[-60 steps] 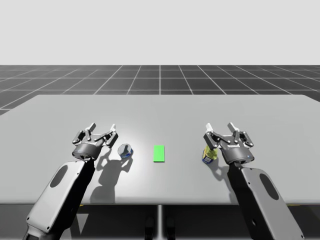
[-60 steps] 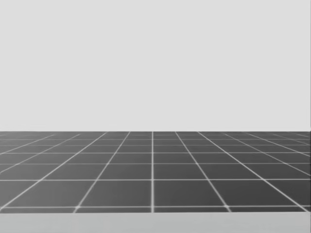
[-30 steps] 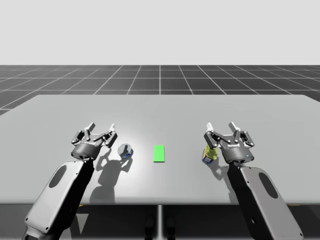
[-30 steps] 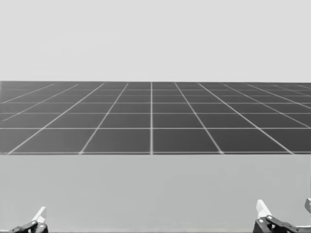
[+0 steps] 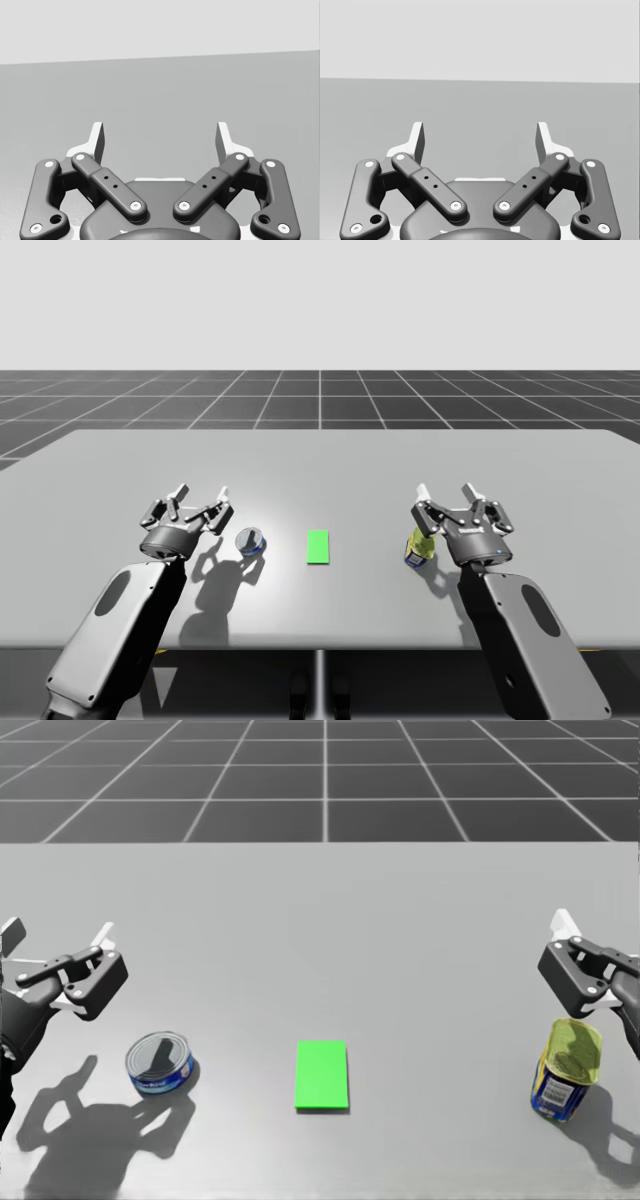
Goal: Look at the card. If it is red, pick the object on the left. If it is green, pick the object on the right.
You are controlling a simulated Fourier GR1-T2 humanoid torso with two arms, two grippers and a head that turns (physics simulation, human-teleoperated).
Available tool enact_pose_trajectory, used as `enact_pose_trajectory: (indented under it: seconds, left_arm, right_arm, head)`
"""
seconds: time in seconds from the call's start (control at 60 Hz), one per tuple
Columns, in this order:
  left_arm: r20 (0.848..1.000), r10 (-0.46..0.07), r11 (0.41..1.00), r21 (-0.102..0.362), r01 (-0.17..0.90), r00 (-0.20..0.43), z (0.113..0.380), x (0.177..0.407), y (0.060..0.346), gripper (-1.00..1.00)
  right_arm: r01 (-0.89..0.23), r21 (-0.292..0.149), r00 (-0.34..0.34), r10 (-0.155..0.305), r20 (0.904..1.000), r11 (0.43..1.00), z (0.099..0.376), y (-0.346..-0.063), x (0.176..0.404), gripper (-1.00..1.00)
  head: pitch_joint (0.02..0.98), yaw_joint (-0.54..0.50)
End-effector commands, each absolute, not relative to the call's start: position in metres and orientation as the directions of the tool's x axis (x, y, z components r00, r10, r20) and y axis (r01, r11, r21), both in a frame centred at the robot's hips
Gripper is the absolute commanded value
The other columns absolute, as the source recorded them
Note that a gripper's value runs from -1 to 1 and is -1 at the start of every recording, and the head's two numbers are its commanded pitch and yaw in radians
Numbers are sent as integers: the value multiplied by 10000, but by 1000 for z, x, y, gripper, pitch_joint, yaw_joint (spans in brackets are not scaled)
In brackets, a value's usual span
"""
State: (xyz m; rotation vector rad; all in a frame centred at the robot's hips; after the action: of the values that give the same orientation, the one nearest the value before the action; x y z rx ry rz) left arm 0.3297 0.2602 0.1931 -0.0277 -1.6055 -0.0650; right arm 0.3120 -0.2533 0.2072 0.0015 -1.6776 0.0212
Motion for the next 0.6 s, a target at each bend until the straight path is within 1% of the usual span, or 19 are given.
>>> enact_pose_trajectory:
  seconds: [0.017, 0.1, 0.233, 0.333, 0.6]
  left_arm:
    - [9989, -205, 9980, 230, 581, -427, 194, 329, 261, -1000]
    - [9988, -191, 9980, 217, 591, -441, 194, 329, 261, -1000]
    - [9988, -191, 9979, 218, 603, -448, 195, 329, 260, -1000]
    - [9988, -193, 9979, 219, 602, -440, 195, 330, 260, -1000]
    - [9987, -168, 9978, 197, 631, -475, 196, 328, 259, -1000]
  right_arm:
    - [-125, -135, -1104, 120, 9938, 9998, 208, -254, 312, -1000]
    - [-113, -130, -1109, 116, 9938, 9999, 209, -254, 311, -1000]
    - [-106, -121, -1121, 108, 9936, 9999, 210, -254, 311, -1000]
    - [-106, -126, -1113, 113, 9937, 9999, 210, -254, 311, -1000]
    - [-121, -138, -1106, 124, 9938, 9998, 210, -253, 310, -1000]
  head:
    - [759, 5]
    - [822, 3]
    - [874, 4]
    - [887, 4]
    - [876, -22]
